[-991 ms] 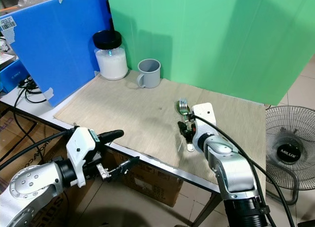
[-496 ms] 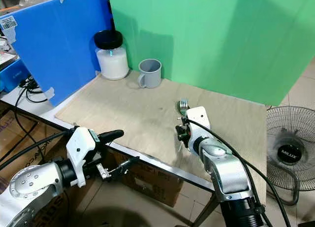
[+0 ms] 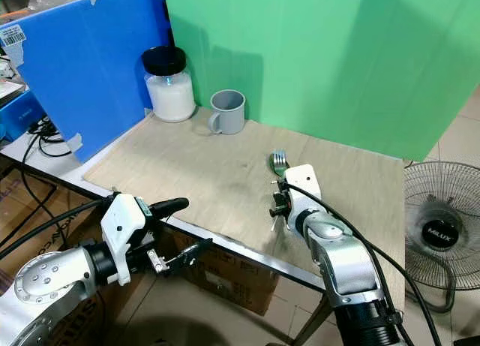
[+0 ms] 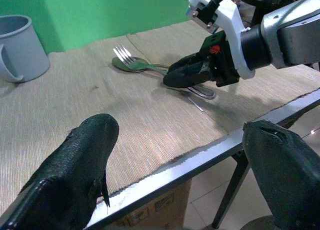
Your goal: Setting the table
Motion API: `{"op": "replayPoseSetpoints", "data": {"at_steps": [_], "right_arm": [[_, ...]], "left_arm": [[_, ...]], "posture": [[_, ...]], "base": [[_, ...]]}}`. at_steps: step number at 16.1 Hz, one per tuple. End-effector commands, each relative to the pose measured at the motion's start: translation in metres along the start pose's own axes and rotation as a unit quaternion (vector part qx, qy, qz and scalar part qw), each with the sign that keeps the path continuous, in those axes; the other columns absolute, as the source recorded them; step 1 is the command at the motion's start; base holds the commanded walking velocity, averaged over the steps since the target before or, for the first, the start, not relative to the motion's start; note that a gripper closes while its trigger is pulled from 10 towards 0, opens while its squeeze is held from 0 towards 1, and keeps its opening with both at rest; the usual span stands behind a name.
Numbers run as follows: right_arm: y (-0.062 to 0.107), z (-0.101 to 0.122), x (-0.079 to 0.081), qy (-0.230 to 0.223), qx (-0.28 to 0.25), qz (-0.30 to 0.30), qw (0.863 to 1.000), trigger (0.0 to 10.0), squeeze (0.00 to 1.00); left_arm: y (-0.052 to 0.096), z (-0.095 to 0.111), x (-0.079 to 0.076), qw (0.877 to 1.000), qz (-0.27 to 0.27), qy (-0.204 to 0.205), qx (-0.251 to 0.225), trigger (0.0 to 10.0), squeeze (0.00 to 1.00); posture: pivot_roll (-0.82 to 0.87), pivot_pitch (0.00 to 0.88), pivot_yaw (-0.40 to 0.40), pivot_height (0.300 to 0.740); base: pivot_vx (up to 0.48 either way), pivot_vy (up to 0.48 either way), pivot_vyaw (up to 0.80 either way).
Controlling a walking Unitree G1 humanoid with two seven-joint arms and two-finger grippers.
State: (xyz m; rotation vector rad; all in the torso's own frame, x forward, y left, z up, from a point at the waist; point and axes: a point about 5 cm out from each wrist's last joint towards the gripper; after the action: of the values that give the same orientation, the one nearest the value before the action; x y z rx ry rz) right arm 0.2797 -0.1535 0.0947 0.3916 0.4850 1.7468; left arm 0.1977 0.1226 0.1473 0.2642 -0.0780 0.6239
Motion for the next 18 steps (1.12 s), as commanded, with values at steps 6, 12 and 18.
{"op": "replayPoseSetpoints", "data": {"at_steps": [6, 12, 18], "right_arm": [[-0.0042, 0.0082, -0.0052, -0.012, -0.022, -0.030, 0.999, 10.0, 1.00], [-0.0065, 0.0053, -0.0034, -0.022, -0.015, -0.026, 0.999, 10.0, 0.00], [-0.0088, 0.0005, 0.0015, -0.020, -0.001, -0.010, 1.000, 10.0, 0.00]], "left_arm": [[0.0008, -0.0003, 0.0011, 1.000, 0.001, -0.002, 0.004, 10.0, 0.00], [0.0005, -0.0001, 0.0005, 1.000, -0.003, -0.001, 0.003, 10.0, 0.00], [0.0002, -0.0002, 0.0003, 1.000, -0.005, 0.000, 0.003, 10.0, 0.00]], "posture": [[-0.04, 0.013, 0.032, 0.740], [-0.04, 0.013, 0.034, 0.740], [-0.04, 0.015, 0.033, 0.740]], "base": [[0.000, 0.000, 0.00], [0.000, 0.000, 0.00], [0.000, 0.000, 0.00]]}}
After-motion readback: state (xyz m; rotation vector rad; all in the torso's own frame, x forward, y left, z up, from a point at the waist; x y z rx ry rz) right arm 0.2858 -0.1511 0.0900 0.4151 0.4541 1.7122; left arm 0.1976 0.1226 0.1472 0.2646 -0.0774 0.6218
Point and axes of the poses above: a point about 5 cm out from each wrist's last joint towards the gripper, its own y axis pointing back from the gripper into the wrist, its own z axis along the axis of the wrist's last joint, x = y × z, and after that the axes turned 6 degrees about -y, right-handed
